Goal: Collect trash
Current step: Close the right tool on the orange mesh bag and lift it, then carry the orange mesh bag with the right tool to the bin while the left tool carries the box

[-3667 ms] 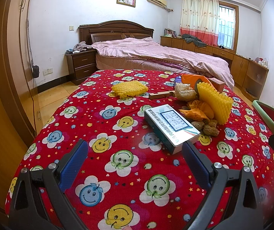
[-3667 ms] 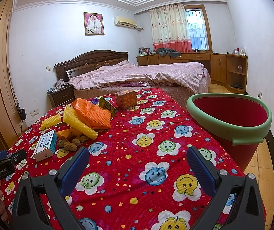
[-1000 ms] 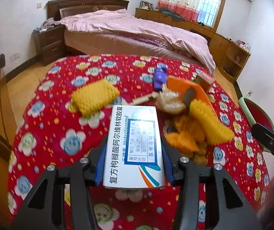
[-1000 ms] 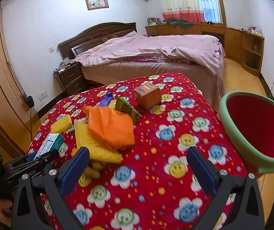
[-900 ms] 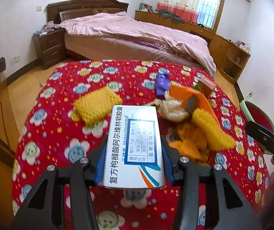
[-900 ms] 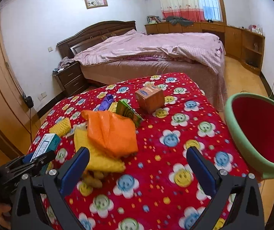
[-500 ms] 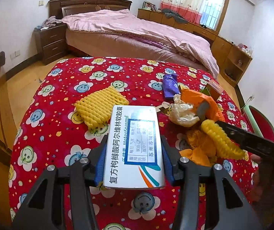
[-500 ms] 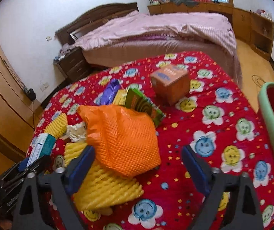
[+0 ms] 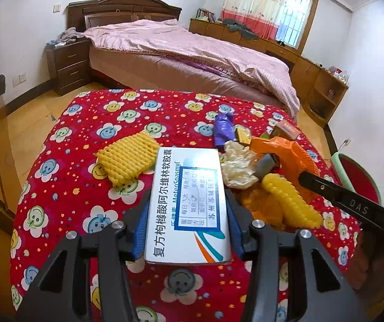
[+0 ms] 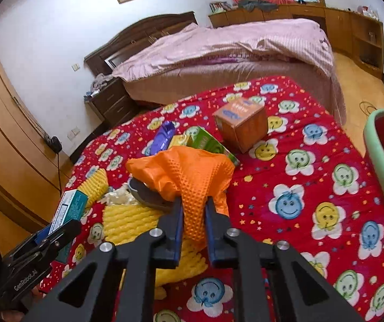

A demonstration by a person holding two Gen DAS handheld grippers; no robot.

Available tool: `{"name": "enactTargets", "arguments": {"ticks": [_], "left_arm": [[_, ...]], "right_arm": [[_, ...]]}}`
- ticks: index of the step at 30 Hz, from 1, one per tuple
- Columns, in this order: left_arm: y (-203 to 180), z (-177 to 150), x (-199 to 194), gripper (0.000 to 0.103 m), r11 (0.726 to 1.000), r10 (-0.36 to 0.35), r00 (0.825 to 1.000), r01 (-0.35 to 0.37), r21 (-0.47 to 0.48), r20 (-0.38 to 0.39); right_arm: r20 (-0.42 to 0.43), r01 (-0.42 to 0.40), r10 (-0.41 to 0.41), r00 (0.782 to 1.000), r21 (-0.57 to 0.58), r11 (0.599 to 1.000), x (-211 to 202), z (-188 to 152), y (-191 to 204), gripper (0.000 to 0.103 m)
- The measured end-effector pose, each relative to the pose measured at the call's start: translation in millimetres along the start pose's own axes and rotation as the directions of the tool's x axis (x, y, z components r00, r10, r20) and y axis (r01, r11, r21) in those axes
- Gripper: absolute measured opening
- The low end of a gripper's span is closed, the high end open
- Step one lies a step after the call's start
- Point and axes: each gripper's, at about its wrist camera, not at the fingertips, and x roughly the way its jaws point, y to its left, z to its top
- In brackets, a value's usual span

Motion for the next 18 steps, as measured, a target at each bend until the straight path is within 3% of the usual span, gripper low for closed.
{"name": "enactTargets", "arguments": {"ticks": [9,18], "left_arm": [[-22.4,10.5,-28.0,0.05,0.999,-0.034,0.999,0.034,0.012,0.034],[-64.5,26.4,-43.0,0.05,0.994,-0.09,0.995,0.087,0.061,0.043]], "right_arm": [[0.092,-0.008,0.01,0.996,-0.02,1.0,-53.9,3.6,-0.4,0.015],[0.165,0.046,-0.041,0.985,-0.028,0.999,-107.5,11.3,-21.2,0.015]]}}
